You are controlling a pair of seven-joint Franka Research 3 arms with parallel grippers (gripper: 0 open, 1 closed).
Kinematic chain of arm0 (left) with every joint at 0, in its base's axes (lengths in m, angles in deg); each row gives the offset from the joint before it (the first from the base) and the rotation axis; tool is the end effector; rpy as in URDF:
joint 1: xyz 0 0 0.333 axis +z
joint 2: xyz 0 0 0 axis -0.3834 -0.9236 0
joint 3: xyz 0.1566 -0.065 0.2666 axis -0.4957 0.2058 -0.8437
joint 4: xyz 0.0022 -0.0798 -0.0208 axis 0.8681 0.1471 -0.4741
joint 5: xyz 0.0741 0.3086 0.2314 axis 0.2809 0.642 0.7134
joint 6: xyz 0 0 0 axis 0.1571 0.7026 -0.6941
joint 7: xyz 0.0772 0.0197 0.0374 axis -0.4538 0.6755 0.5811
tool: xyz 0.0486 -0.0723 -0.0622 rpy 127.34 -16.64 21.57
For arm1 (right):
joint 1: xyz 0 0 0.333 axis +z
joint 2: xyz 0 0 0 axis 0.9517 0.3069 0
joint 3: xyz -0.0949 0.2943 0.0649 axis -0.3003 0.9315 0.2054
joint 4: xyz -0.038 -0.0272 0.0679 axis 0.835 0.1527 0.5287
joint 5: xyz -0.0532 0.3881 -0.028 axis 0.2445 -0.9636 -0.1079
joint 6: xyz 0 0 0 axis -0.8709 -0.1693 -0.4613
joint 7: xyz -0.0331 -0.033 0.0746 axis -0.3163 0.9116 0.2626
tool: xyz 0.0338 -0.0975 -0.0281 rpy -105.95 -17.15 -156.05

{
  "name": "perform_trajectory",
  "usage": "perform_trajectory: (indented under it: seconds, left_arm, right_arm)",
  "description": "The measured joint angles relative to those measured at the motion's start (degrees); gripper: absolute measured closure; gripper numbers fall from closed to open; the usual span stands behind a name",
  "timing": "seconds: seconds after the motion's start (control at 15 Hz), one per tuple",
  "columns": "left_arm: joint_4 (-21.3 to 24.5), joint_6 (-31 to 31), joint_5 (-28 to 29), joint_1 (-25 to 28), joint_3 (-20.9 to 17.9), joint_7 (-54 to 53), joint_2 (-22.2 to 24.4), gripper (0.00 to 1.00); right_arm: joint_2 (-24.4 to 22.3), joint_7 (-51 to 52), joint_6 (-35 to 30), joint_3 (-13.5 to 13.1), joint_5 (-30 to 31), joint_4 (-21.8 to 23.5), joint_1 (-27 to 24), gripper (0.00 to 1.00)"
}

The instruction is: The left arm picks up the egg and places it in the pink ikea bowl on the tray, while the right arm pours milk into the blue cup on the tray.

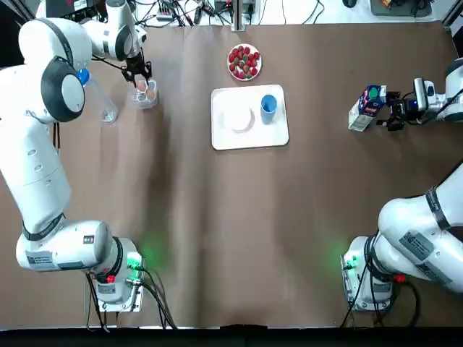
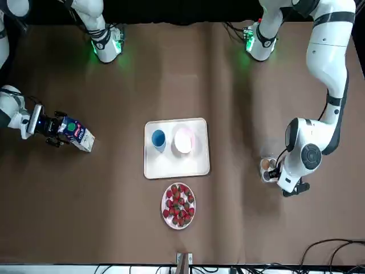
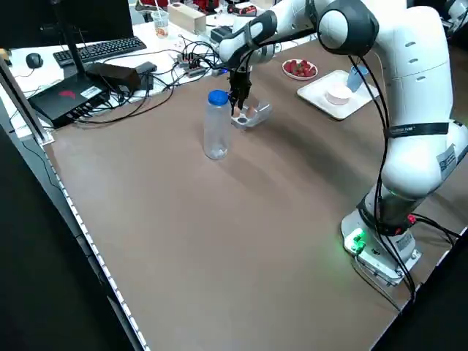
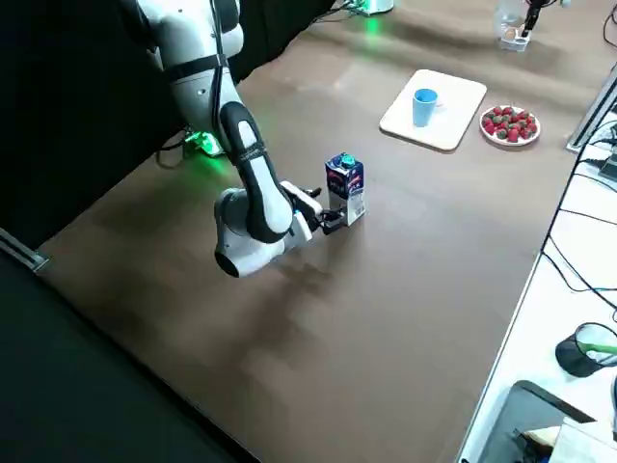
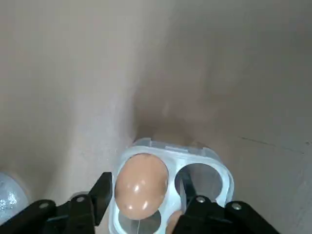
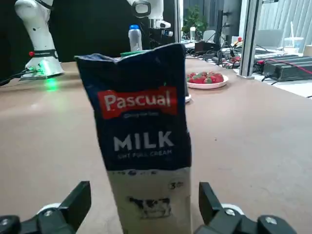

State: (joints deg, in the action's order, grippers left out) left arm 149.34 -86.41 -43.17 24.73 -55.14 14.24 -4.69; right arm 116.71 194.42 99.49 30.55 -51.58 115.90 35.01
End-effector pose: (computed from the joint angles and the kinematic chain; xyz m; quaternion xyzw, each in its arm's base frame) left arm 0.6704 -0.0421 0.2176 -0.9918 -0.1175 0.0166 0.0481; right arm 0.4675 -0.2664 0.1406 -0.6235 -0.5142 -0.4383 0.3934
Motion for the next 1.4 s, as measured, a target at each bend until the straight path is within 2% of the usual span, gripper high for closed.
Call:
perform_trajectory:
  seconds: [0.33,0.4,0.67,1.0,1.4]
  left_arm:
    - [0.2,0.0,0.0,0.0,0.0,0.0,0.0,0.41]
    - [0.2,0.0,0.0,0.0,0.0,0.0,0.0,0.46]
    - [0.1,-0.1,0.0,0.0,0.0,0.0,0.1,0.53]
    - [-0.2,0.3,0.0,-0.1,0.2,0.0,0.5,0.53]
    - [-0.8,10.5,0.0,-0.1,1.0,0.0,6.6,0.53]
  right_arm:
    - [0.7,0.8,1.1,0.2,-0.6,0.0,0.8,0.03]
    - [0.8,0.9,1.3,0.2,-0.7,0.0,1.0,0.03]
    - [0.8,1.0,1.8,0.3,-0.8,0.0,1.3,0.03]
    - [0.8,1.8,2.1,0.4,-0.9,0.0,1.5,0.03]
    - [1.1,2.7,2.1,0.4,-0.9,0.0,2.1,0.03]
